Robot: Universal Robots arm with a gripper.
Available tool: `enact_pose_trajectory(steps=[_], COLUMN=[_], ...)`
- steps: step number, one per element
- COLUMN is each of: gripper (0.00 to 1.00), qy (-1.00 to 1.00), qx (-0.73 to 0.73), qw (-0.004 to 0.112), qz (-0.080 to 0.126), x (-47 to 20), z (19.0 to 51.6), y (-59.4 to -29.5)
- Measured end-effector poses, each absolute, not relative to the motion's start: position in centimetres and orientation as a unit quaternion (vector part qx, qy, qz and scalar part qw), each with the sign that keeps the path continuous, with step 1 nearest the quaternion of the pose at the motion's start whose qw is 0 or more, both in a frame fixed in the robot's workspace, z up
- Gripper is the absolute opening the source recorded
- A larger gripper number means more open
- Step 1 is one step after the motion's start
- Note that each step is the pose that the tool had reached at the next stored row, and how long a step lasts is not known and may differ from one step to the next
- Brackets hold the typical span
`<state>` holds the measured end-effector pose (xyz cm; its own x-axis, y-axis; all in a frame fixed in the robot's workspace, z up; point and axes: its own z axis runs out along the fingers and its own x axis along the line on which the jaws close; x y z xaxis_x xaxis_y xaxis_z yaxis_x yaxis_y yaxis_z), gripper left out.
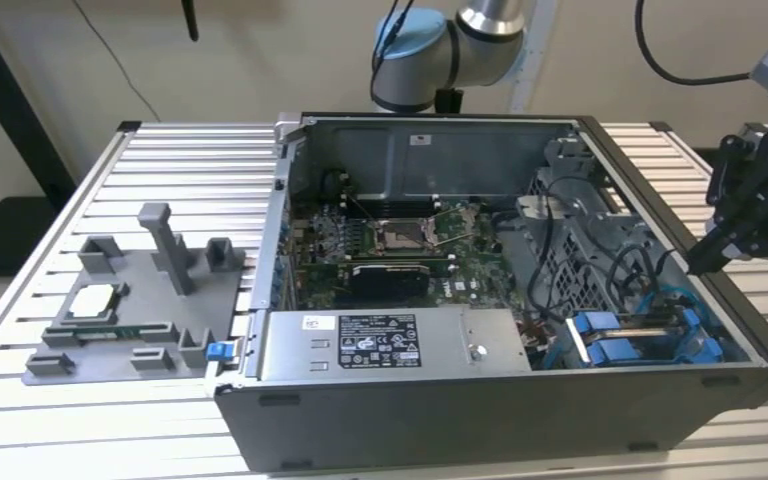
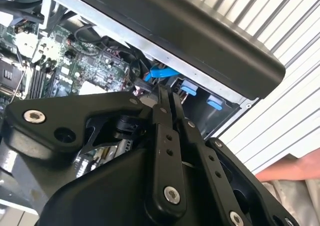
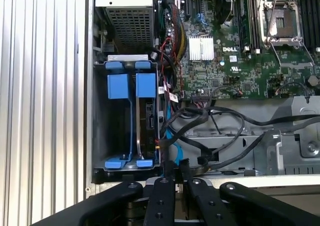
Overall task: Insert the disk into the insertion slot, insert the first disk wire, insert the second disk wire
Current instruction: 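Insert the second disk wire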
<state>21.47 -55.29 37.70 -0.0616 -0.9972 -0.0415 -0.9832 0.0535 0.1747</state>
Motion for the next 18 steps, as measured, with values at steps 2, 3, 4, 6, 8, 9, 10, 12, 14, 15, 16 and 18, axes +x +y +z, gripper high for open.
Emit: enact_pose_trajectory(steps=[2,3,4,6,8,9,10,12,14,15,16,18], gripper=[0.00,0.00,0.00,0.00,0.00,0.00,0.00,0.00,0.00,0.00,0.00,0.00], qy=[-0.724,-0.724,-0.724,-0.724,-0.724,-0.724,-0.724,-0.724,-0.724,-0.724,-0.724,-0.724], qx=[0.684,0.684,0.684,0.684,0.683,0.684,0.684,0.684,0.684,0.683,0.684,0.684], qw=[0.045,0.045,0.045,0.045,0.045,0.045,0.045,0.045,0.045,0.045,0.045,0.045], qz=[-0.078,-0.078,-0.078,-0.078,-0.078,-0.078,-0.078,-0.078,-0.078,-0.078,-0.078,-0.078], x=[21.2,21.0,20.8,20.4,19.9,19.6,19.4,18.9,18.4,18.1,17.8,17.2], z=[38.0,38.1,38.2,38.4,38.6,38.8,38.9,39.1,39.2,39.2,39.2,39.2], y=[-55.3,-55.4,-55.4,-55.4,-55.5,-55.5,-55.5,-55.6,-55.6,-55.6,-55.6,-55.6])
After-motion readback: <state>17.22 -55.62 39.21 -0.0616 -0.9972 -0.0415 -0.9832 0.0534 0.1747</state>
